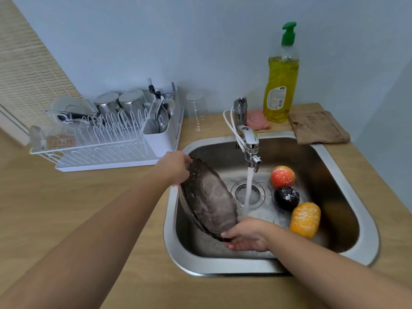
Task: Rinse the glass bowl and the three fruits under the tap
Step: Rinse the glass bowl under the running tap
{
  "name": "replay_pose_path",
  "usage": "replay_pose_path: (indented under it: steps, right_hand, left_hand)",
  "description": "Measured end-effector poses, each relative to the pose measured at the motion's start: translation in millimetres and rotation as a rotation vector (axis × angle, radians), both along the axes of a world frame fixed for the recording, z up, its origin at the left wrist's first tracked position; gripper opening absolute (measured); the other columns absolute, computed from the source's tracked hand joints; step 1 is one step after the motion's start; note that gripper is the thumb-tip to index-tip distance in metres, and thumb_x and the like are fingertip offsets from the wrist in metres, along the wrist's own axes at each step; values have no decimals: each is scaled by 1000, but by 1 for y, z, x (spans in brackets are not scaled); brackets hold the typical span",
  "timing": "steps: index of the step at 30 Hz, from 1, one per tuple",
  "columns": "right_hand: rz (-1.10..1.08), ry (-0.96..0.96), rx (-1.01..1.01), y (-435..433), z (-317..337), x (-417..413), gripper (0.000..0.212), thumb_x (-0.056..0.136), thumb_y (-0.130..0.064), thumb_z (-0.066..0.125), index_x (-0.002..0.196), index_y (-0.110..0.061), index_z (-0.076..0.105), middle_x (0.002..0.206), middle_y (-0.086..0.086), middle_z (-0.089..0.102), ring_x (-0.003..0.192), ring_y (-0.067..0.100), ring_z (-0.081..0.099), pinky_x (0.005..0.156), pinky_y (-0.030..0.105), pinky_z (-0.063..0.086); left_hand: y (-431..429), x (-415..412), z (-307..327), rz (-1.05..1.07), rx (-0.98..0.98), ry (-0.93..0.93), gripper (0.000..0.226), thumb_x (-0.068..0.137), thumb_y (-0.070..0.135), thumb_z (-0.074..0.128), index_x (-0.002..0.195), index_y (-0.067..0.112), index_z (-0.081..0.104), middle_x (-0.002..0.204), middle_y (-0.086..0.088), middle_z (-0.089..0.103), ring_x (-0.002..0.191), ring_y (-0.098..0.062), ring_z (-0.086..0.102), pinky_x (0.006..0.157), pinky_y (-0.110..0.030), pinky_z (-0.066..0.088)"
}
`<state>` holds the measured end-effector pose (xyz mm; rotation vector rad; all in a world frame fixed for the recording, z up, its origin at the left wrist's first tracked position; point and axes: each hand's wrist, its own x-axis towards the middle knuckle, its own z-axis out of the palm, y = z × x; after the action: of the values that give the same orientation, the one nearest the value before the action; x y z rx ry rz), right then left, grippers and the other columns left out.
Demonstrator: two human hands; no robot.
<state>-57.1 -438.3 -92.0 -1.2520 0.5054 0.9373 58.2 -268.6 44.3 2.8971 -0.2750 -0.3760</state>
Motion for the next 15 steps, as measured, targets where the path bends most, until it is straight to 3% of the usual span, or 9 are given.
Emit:
replay_pose_path:
  steps: [2,3,5,7,11,15]
  right_hand:
    - [-1,-59,-6,8,1,1,16,87,-2,64,103,-6,59,85,8,65,71,15,61,60,20,54]
    - [-22,-96,-21,13,1,1,32,86,-2,65,116,-8,54,90,10,66,70,15,62,60,21,54]
    - [-87,-158,-71,19,-2,2,84,83,1,68,148,-21,18,101,14,67,70,17,64,58,24,55]
    - [-137,-191,-65,26,-3,2,111,81,1,70,149,-33,-11,104,17,65,69,19,65,59,26,56]
    - [-235,-253,-33,36,1,-1,117,77,4,73,149,-36,-11,121,19,58,69,20,64,58,27,56]
    - [-282,-291,-46,39,7,-2,117,75,6,73,150,-35,-7,123,18,57,66,19,61,61,29,56]
  left_hand:
    - [2,2,5,-15,0,-33,51,88,6,55,134,28,54,121,-16,62,85,-28,69,83,-36,58]
    - [3,2,7,-27,1,-51,50,88,9,58,135,29,54,122,-14,61,89,-27,68,85,-37,57]
    - [5,2,10,-45,-1,-80,51,88,18,65,135,31,53,127,-13,60,97,-28,67,89,-36,54]
    - [8,0,12,-57,-10,-114,50,87,24,67,134,34,52,127,-10,61,95,-27,68,87,-35,51]
    - [18,-10,15,-68,82,-166,55,89,30,64,139,37,44,127,-6,62,113,-28,58,88,-39,49]
    - [27,-27,11,-33,93,-109,69,88,14,61,146,39,32,123,-11,62,101,-32,61,72,-34,49]
